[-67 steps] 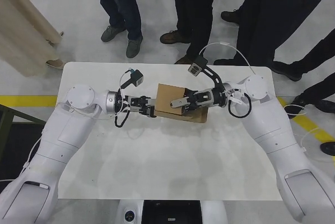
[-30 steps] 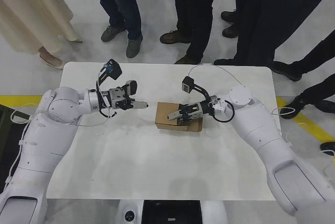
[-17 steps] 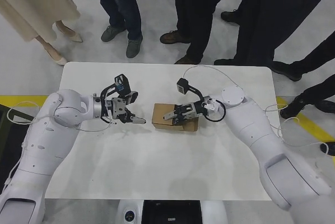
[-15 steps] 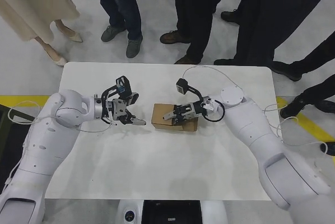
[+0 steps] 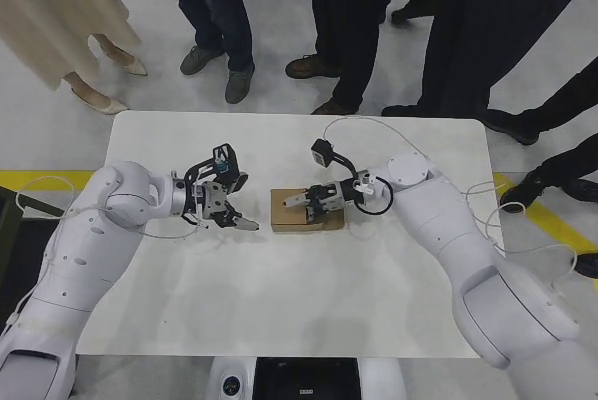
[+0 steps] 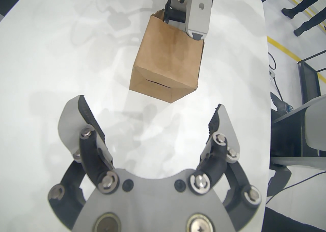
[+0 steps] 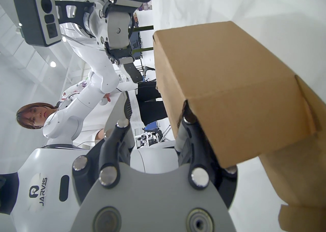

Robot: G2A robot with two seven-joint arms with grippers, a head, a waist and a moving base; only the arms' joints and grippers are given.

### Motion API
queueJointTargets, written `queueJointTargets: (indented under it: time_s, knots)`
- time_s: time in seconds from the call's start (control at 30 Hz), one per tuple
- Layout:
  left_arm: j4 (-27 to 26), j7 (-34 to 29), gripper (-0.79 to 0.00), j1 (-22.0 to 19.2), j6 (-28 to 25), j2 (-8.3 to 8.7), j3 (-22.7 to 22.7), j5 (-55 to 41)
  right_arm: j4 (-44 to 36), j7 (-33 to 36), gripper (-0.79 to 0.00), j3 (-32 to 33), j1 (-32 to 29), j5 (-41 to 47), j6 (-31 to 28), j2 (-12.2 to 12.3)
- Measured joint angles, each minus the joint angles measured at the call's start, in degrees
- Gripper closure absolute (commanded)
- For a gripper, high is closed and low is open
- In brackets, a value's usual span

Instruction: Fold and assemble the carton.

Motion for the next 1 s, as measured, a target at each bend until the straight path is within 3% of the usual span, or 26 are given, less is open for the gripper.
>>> queueJointTargets:
  time_s: [0.37,0.8,0.87,0.93,1.0]
  knots:
    - [1.8,5.9,-0.785,-2.0,0.0,-0.52,5.1,3.3,-0.2,-0.7,-0.391,3.0,-0.8,0.3,-0.7,1.9]
    - [3.7,12.8,-0.785,-2.9,0.0,-1.06,7.6,7.6,-7.9,0.0,-0.369,8.3,-3.6,-3.0,0.0,6.8]
    - [3.4,13.5,-0.785,-2.6,0.0,-1.04,7.6,8.1,-9.7,0.1,-0.246,9.6,-4.0,-4.3,0.2,7.9]
    - [3.2,14.2,-0.785,-2.3,0.1,-0.98,7.5,8.2,-12.1,0.1,0.000,11.2,-4.6,-5.2,0.6,9.1]
    - [3.0,14.9,-0.785,-2.0,0.4,-0.90,7.1,8.1,-15.1,0.1,0.000,13.0,-5.6,-5.9,1.6,10.3]
